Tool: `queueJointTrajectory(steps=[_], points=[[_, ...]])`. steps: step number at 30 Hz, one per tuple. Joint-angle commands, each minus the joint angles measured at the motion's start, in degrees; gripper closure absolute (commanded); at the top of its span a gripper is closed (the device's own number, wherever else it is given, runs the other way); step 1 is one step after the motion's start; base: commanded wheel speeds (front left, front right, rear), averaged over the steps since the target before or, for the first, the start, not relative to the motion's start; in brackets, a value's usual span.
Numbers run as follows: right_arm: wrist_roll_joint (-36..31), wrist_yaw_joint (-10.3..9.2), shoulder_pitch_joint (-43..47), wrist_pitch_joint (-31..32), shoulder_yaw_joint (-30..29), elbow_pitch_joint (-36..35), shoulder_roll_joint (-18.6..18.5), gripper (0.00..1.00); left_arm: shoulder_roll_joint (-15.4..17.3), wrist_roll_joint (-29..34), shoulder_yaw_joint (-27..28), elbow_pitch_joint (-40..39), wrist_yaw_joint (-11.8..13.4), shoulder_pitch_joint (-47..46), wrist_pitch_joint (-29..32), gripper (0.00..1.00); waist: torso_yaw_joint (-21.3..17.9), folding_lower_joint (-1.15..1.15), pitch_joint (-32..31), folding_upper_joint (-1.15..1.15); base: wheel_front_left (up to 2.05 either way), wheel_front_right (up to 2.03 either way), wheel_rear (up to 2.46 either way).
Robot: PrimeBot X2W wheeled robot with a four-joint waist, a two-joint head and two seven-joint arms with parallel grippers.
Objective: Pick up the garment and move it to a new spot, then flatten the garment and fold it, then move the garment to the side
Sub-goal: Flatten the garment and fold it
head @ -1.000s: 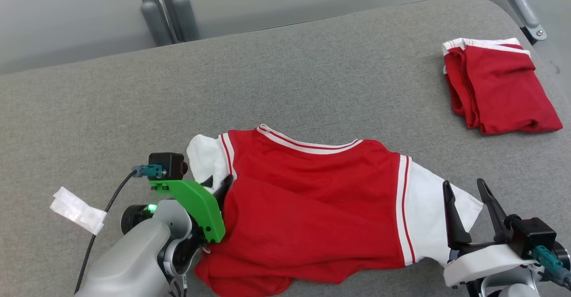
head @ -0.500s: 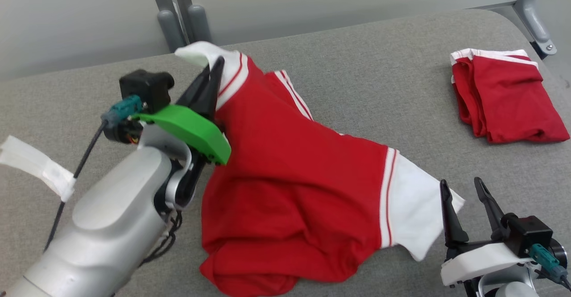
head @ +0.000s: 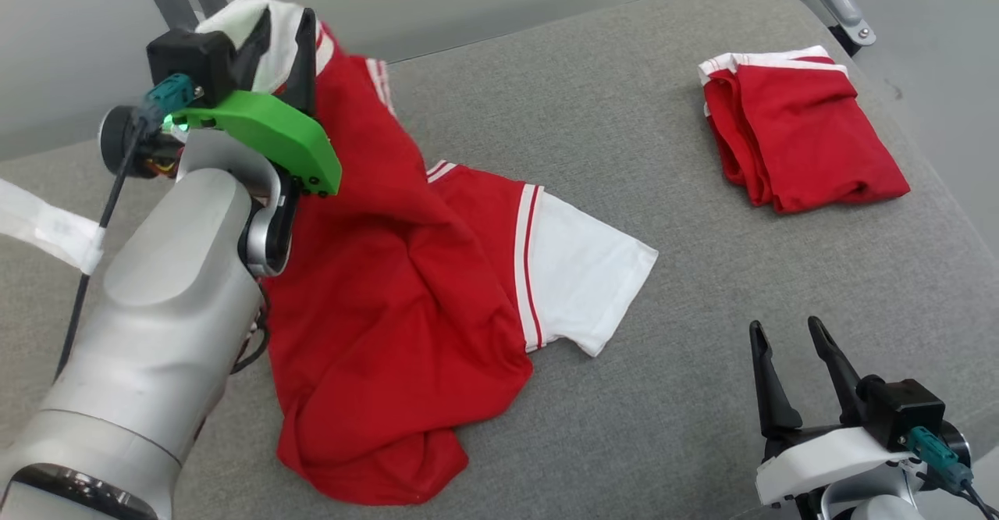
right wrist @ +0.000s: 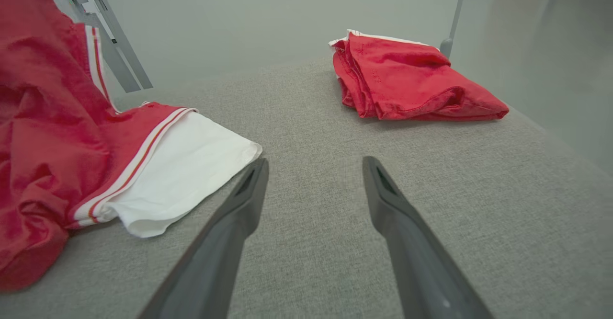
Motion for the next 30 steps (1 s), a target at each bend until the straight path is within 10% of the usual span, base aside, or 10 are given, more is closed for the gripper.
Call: queueJointTrajectory(steps=[1, 9, 17, 30], points=[[0.2, 0.00, 0.3, 0.0, -0.3, -0.1, 0.1, 0.00, -0.6, 0.4, 1.9, 0.7, 0.6, 2.2, -0.1, 0.00, -0.3, 0.00, 0.3, 0.00, 0.00, 0.00, 0.00], [-0.3, 0.00, 2.3, 0.0, -2.3, -0.6, 0.2, 0.00, -2.1, -0.4, 7.1, 3.2, 0.8, 13.6, -0.2, 0.00, 4.8, 0.00, -1.2, 0.00, 0.00, 0.00, 0.00], [-0.5, 0.00, 4.6, 0.0, -3.6, -0.6, 0.3, 0.00, -1.8, -2.9, 8.2, -10.5, 3.8, 33.1, 1.3, 0.00, 9.1, 0.00, -4.8, 0.00, 0.00, 0.00, 0.00], [-0.3, 0.00, 5.5, 0.0, -4.2, -1.7, 0.4, 0.00, 3.2, -5.6, 3.8, -42.0, 15.4, 55.7, 11.0, 0.00, 12.7, 0.00, -4.0, 0.00, 0.00, 0.00, 0.00]])
